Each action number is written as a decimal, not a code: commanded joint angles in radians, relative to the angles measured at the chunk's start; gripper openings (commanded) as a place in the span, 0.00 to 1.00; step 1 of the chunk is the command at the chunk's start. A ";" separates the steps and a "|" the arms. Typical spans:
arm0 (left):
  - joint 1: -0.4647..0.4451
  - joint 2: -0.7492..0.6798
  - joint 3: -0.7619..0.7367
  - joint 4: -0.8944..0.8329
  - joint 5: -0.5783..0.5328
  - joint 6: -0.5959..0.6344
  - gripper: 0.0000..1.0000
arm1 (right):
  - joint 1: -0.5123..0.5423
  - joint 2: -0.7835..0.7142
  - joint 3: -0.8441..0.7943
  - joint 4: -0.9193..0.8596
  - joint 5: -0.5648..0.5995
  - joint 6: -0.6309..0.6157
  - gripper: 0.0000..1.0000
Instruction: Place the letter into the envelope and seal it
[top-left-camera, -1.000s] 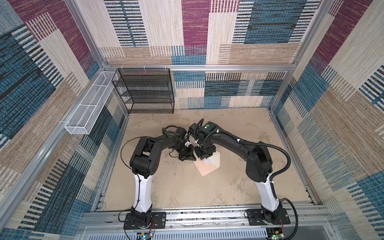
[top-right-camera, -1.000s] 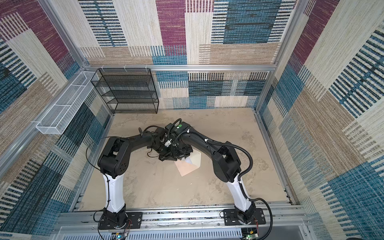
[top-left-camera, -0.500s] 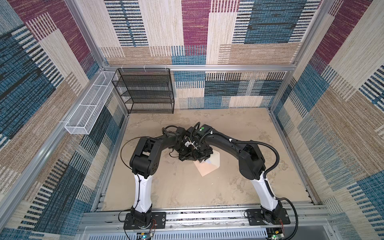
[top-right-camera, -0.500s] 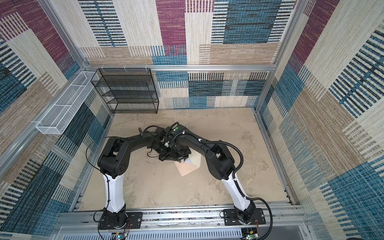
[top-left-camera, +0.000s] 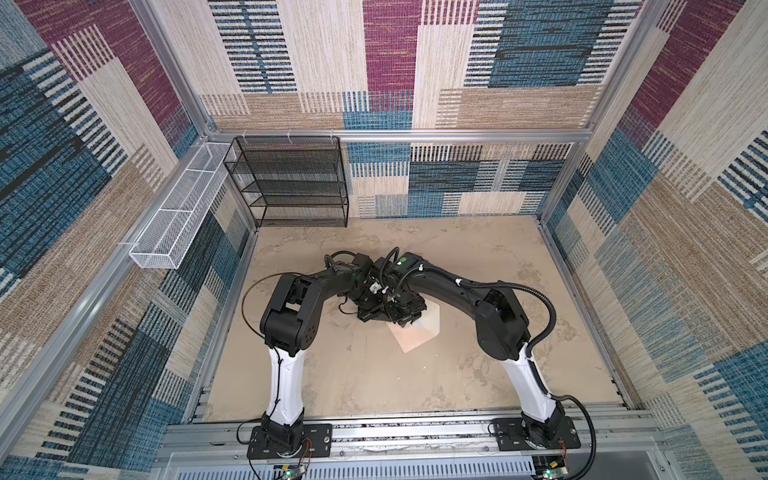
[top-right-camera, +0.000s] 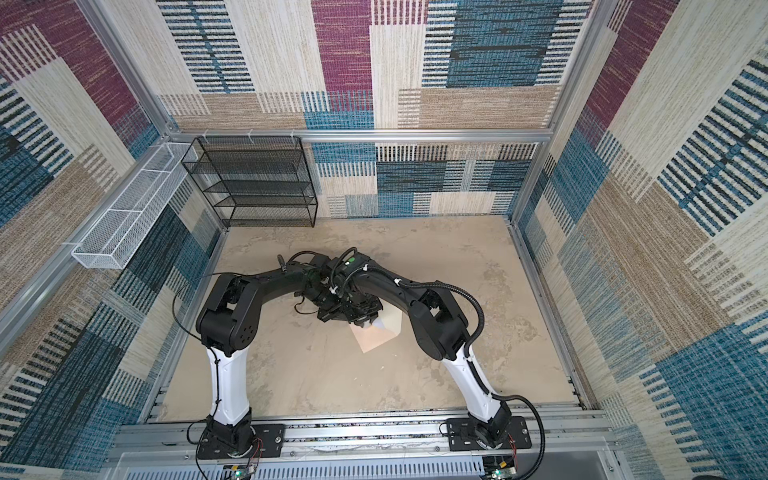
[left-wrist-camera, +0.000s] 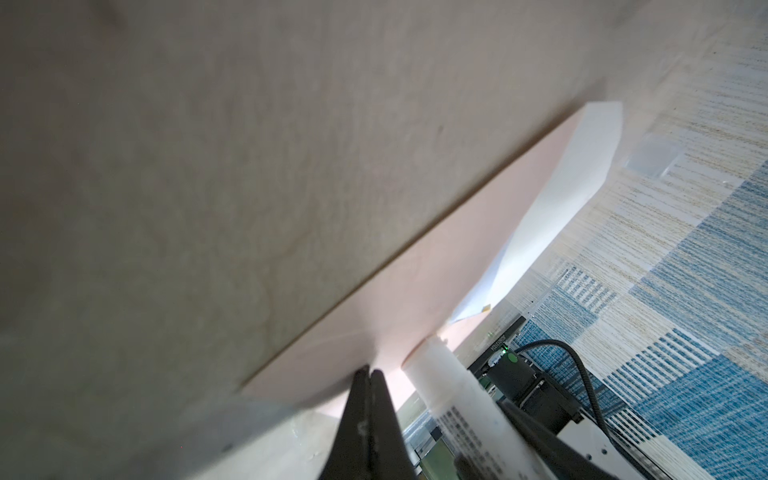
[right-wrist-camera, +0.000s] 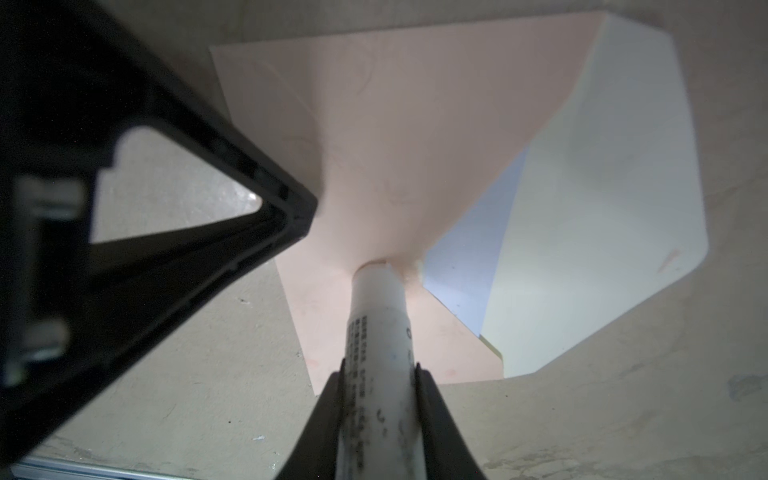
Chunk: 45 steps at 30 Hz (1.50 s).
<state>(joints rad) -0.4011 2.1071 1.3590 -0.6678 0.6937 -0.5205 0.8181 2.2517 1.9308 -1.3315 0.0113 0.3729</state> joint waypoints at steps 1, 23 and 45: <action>-0.007 0.030 -0.010 -0.068 -0.177 0.020 0.00 | -0.007 0.037 -0.011 -0.006 0.134 0.016 0.00; -0.005 0.072 0.035 -0.127 -0.185 0.059 0.00 | -0.023 -0.146 -0.061 -0.009 0.035 0.035 0.00; -0.016 -0.156 0.121 -0.044 0.040 0.039 0.37 | -0.096 -0.759 -0.521 0.675 0.063 0.025 0.00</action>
<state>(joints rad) -0.4149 2.0121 1.4757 -0.7662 0.6899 -0.4648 0.7216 1.5826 1.5055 -0.9634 0.0769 0.4065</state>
